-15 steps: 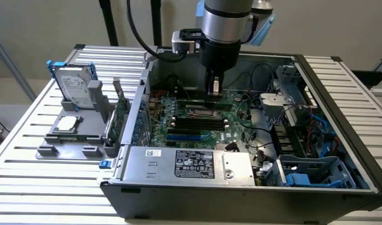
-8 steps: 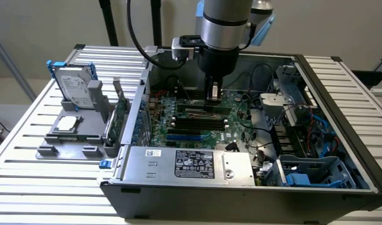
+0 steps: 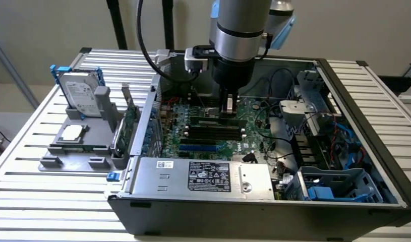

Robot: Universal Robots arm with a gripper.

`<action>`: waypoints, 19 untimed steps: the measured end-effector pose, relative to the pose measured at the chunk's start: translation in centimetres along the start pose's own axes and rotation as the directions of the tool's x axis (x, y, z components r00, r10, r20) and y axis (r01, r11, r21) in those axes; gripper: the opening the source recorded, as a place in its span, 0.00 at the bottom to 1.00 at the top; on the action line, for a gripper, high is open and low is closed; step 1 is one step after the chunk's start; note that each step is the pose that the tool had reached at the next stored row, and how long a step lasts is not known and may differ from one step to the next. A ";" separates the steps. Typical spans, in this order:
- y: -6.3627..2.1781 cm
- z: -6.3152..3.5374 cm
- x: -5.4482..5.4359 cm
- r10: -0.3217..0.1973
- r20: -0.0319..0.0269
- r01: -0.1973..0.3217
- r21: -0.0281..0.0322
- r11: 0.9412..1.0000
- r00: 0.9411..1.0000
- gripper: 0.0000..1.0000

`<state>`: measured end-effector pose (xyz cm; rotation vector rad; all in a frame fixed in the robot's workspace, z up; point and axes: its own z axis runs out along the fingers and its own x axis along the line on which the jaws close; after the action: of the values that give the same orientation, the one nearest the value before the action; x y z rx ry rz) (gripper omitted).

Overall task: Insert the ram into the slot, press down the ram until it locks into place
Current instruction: 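Insert the ram into the slot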

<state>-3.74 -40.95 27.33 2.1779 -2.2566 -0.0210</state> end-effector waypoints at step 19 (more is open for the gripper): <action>0.00 3.35 -0.6 -0.004 0.000 0.004 0.003 1.000 1.000 0.13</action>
<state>-3.76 -40.29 23.98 2.1843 -2.2539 -0.0172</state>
